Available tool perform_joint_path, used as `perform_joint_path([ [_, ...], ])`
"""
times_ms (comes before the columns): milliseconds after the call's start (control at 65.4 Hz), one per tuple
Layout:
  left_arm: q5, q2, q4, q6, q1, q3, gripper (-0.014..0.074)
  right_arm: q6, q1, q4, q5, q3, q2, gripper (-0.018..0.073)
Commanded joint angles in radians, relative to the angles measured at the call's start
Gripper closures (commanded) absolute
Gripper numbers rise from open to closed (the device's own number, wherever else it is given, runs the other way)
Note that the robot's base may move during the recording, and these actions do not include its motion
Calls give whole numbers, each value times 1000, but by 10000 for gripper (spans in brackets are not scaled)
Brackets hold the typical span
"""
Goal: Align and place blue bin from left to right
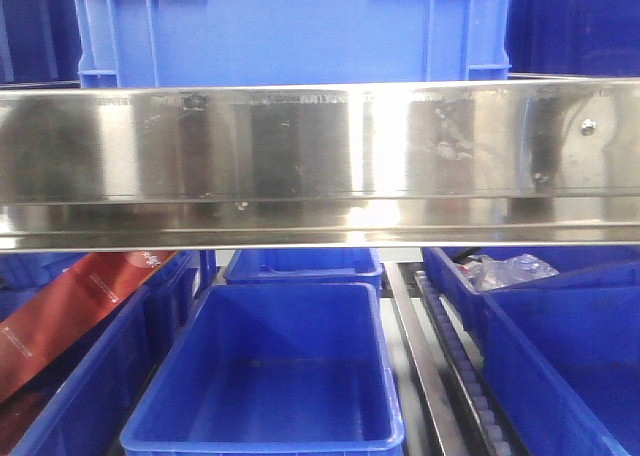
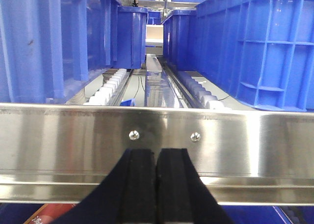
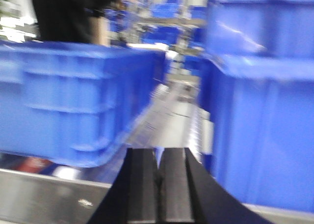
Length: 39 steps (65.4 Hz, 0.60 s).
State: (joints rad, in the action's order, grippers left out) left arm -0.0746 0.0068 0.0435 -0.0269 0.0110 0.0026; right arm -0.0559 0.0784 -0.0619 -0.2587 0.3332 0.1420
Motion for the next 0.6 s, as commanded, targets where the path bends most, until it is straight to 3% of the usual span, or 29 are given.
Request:
perform_joint_path([
  [0,19,-7,4,-4,-5,-3,708,112,-92,106,48,-50,-19,629],
  [168,19,-7,4,-4,-5,-3,708,113,-195,129,118,-207,-119,629],
  [321,19,-7,4,-4,-5,-3,708,113,-205,129,236,-333,-142,629],
  [367,19,-7,4,-4,-5,-3,708,113,-205,129,176,-333,-142,629],
  [581,19,-7,4,-4,-5,-3,708,113,-207,125,176,-333,-142,629],
])
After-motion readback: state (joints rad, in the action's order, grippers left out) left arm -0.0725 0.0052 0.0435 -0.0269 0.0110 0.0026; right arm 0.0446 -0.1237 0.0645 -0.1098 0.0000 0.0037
